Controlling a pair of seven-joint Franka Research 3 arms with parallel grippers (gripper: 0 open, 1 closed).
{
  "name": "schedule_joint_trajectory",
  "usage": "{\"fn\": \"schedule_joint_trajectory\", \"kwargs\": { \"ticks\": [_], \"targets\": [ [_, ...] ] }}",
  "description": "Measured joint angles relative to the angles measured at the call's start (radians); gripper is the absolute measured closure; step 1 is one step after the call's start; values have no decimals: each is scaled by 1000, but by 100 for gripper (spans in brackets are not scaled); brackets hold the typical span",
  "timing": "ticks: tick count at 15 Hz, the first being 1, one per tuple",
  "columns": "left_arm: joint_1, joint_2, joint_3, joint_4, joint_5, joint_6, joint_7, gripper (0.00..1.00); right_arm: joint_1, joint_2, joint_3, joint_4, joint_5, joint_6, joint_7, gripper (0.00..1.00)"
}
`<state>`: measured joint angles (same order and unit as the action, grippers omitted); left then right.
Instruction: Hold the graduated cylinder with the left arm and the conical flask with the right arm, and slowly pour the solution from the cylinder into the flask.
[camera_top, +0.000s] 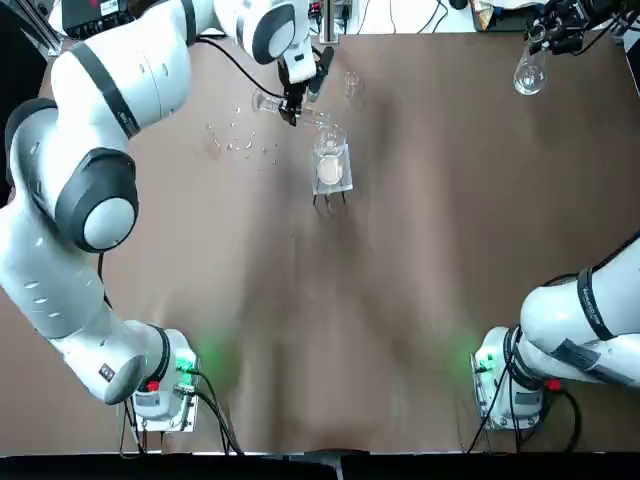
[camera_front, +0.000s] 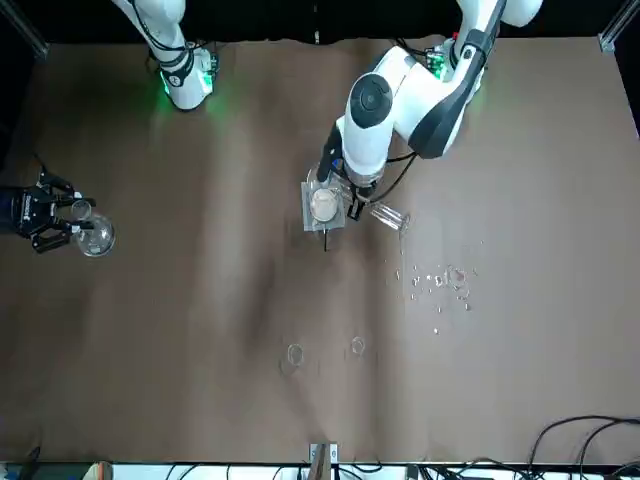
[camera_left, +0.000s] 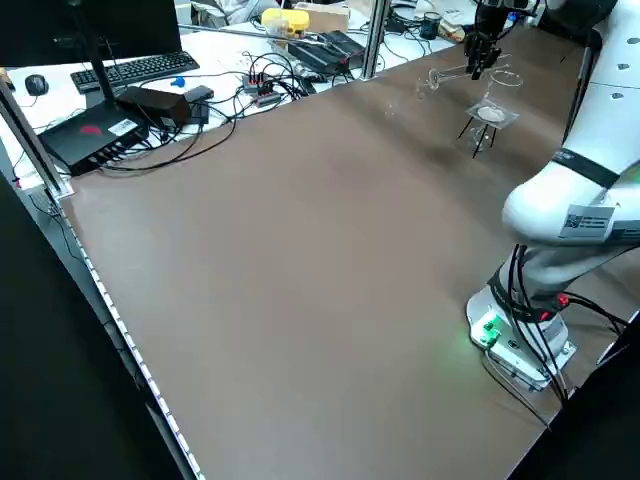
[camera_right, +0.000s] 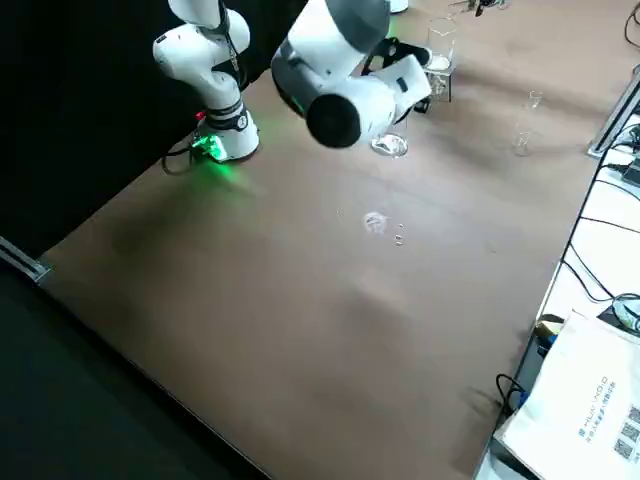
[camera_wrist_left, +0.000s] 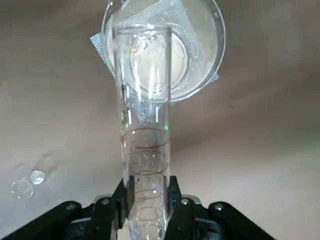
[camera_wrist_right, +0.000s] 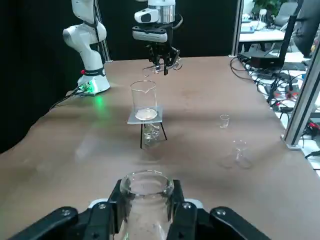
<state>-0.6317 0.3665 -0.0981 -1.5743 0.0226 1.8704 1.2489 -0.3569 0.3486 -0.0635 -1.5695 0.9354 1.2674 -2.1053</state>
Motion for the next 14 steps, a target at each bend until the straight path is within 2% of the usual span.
{"fn": "schedule_joint_trajectory", "kwargs": {
  "ticks": [4, 14],
  "targets": [
    [-24, 0, 0, -1, 88, 0, -37, 66, 71, -38, 0, 0, -19, 36, 91, 61],
    [-44, 1, 0, -3, 144, 0, -58, 66, 209, -109, 1, 0, -82, 116, 239, 61]
  ]
}}
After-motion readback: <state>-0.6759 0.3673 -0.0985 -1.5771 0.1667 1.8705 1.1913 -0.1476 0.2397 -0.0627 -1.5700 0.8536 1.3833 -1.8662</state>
